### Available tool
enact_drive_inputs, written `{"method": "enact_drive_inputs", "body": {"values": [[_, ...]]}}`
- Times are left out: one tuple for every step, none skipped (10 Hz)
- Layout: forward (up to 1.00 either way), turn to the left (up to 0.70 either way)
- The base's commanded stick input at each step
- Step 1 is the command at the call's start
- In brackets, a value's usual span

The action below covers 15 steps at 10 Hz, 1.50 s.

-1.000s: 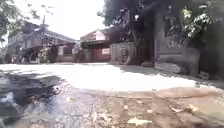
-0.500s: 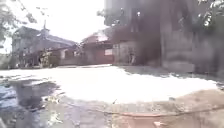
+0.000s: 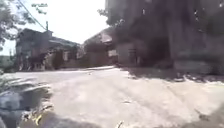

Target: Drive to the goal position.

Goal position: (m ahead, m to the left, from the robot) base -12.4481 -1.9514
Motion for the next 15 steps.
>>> {"method": "enact_drive_inputs", "body": {"values": [[1.00,0.01],[1.00,0.01],[1.00,0.01],[1.00,0.01],[1.00,0.01],[1.00,0.01],[1.00,0.01],[1.00,0.01],[1.00,0.01],[1.00,0.01],[1.00,0.01],[1.00,0.01],[1.00,0.01],[1.00,0.01],[1.00,0.01]]}}
